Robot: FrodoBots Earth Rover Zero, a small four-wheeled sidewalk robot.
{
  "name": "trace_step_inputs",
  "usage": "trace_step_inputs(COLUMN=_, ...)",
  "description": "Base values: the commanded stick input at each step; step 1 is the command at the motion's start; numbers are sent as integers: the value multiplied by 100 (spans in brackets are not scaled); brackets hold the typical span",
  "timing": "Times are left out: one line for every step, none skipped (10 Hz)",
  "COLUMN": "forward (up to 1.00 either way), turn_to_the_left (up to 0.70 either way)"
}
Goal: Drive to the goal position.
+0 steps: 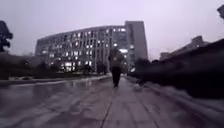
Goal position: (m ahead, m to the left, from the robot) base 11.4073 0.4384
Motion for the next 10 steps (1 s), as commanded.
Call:
trace_step_inputs(forward=100, turn_to_the_left=0)
trace_step_inputs(forward=100, turn_to_the_left=0)
trace_step_inputs(forward=100, turn_to_the_left=0)
trace_step_inputs(forward=100, turn_to_the_left=0)
trace_step_inputs(forward=100, turn_to_the_left=0)
trace_step_inputs(forward=100, turn_to_the_left=0)
trace_step_inputs(forward=100, turn_to_the_left=13)
trace_step_inputs(forward=100, turn_to_the_left=27)
trace_step_inputs(forward=100, turn_to_the_left=8)
trace_step_inputs(forward=100, turn_to_the_left=0)
